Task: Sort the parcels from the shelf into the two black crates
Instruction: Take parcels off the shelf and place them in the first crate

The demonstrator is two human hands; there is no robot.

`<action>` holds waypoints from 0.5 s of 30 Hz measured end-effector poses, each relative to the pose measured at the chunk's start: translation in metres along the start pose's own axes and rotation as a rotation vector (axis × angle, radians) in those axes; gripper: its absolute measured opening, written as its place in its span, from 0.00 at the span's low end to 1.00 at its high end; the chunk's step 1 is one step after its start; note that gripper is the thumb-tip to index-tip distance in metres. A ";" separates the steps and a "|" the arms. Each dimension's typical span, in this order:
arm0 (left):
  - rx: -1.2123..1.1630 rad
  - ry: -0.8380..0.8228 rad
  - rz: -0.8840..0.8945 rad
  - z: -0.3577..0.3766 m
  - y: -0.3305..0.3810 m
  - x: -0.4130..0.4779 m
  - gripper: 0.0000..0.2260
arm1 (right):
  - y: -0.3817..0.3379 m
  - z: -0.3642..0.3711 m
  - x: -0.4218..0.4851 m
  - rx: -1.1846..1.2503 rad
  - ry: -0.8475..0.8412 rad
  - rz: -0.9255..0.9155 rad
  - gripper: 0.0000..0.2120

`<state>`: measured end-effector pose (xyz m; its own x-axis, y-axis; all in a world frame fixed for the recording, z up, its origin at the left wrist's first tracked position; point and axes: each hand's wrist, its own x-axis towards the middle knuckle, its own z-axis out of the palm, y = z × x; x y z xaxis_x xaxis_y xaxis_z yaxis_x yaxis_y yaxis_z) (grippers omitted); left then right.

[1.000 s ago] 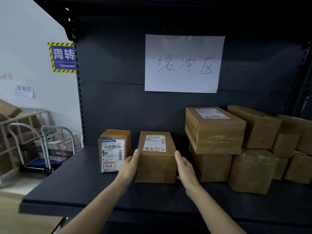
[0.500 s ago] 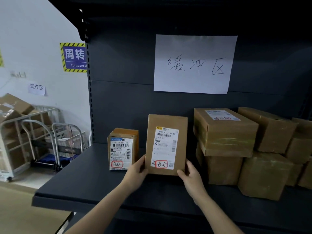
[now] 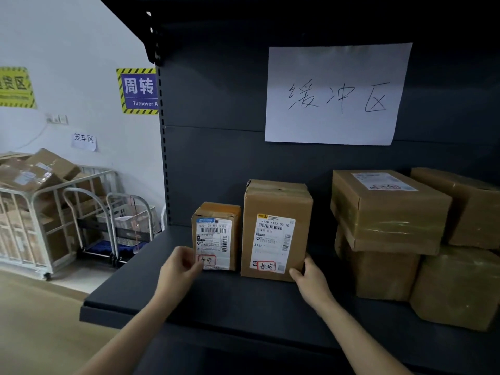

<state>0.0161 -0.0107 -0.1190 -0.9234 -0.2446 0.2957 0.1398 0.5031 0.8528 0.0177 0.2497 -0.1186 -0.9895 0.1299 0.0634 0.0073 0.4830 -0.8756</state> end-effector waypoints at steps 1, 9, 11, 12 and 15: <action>0.016 0.005 -0.045 -0.004 -0.004 0.007 0.11 | -0.002 0.002 0.003 0.015 -0.010 0.003 0.25; -0.252 -0.359 -0.152 0.000 0.003 0.037 0.16 | -0.012 0.004 0.020 0.176 -0.095 0.027 0.30; -0.293 -0.354 -0.170 0.004 0.006 0.037 0.12 | -0.013 0.005 0.020 0.186 -0.090 0.022 0.28; -0.302 -0.338 -0.169 0.004 0.007 0.036 0.12 | -0.013 0.005 0.019 0.190 -0.083 0.020 0.27; -0.338 -0.294 -0.168 0.002 0.009 0.029 0.11 | -0.017 0.000 0.013 0.211 -0.063 0.001 0.25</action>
<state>-0.0104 -0.0119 -0.1036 -0.9983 -0.0304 0.0495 0.0437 0.1669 0.9850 0.0044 0.2432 -0.1024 -0.9966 0.0733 0.0379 -0.0151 0.2898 -0.9570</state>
